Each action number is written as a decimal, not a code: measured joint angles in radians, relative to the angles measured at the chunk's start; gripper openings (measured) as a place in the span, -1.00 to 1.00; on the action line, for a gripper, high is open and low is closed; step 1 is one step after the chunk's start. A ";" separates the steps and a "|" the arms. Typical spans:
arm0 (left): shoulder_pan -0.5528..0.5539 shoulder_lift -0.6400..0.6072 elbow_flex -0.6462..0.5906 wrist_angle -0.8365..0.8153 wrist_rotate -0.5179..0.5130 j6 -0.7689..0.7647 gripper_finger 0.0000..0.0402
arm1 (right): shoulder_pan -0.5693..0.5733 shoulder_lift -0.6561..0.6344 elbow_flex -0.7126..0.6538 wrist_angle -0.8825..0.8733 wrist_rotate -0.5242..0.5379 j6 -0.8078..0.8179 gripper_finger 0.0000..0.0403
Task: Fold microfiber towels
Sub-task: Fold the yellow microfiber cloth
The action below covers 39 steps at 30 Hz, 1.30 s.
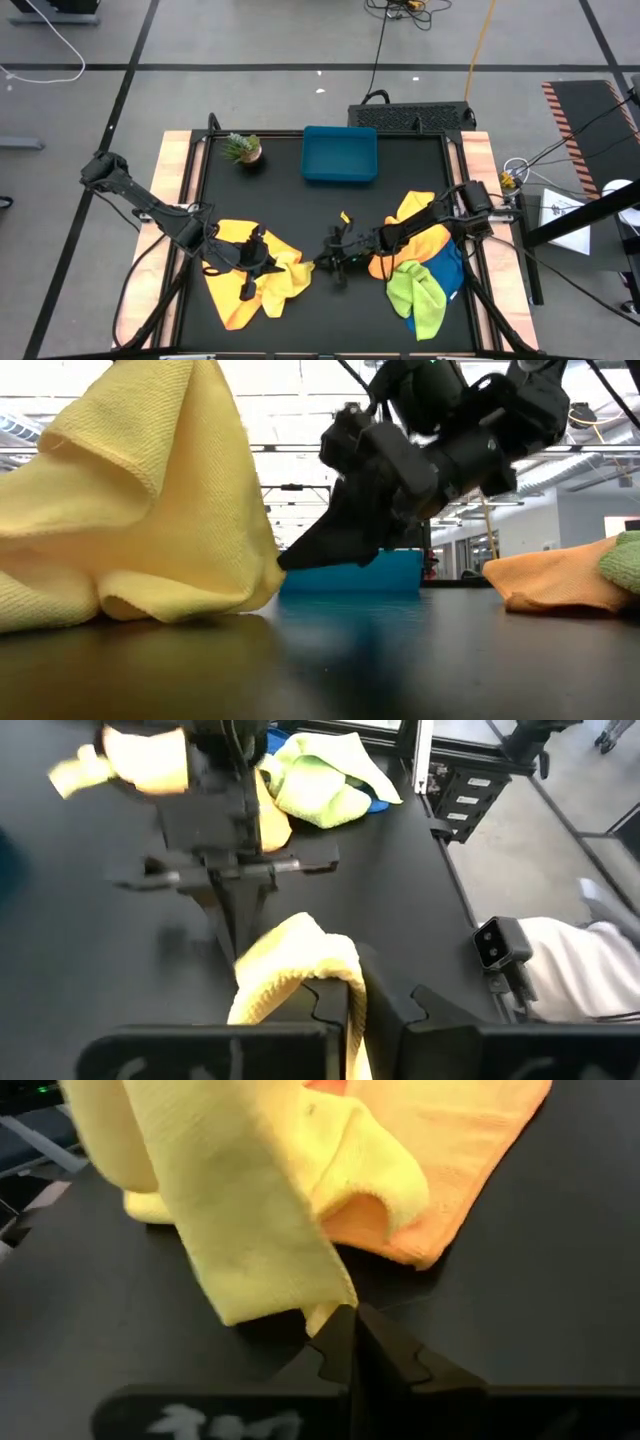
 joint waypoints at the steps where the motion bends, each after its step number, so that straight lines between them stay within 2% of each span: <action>1: -0.002 -0.008 0.000 -0.002 0.021 -0.001 -0.89 | 0.000 -0.031 0.000 -0.037 0.003 -0.001 -0.99; 3: -0.012 -0.027 0.000 0.003 0.047 0.000 -0.89 | 0.001 -0.105 0.000 -0.110 0.021 -0.002 -0.99; 9: -0.050 -0.047 0.001 -0.043 0.038 -0.009 -0.88 | 0.055 -0.340 0.000 -0.311 0.170 -0.027 -1.00; 16: -0.094 0.041 0.001 -0.155 0.022 -0.139 -0.84 | 0.157 -0.531 0.000 -0.445 0.325 -0.047 -1.00; 21: -0.105 0.138 0.000 -0.150 0.024 -0.189 -0.70 | 0.202 -0.557 0.000 -0.489 0.393 -0.049 -1.00; 25: -0.104 0.210 0.000 -0.127 0.027 -0.216 -0.57 | 0.206 -0.557 0.000 -0.509 0.398 -0.030 -1.00; 33: -0.133 0.386 0.000 0.124 0.029 -0.213 -0.46 | 0.197 -0.557 0.000 -0.523 0.401 -0.013 -1.00; 37: -0.163 0.478 0.003 0.303 -0.026 -0.189 -0.46 | 0.195 -0.557 0.000 -0.522 0.401 -0.013 -1.00; 39: -0.178 0.526 0.024 0.327 -0.060 -0.171 -0.46 | 0.194 -0.557 0.000 -0.520 0.406 -0.013 -1.00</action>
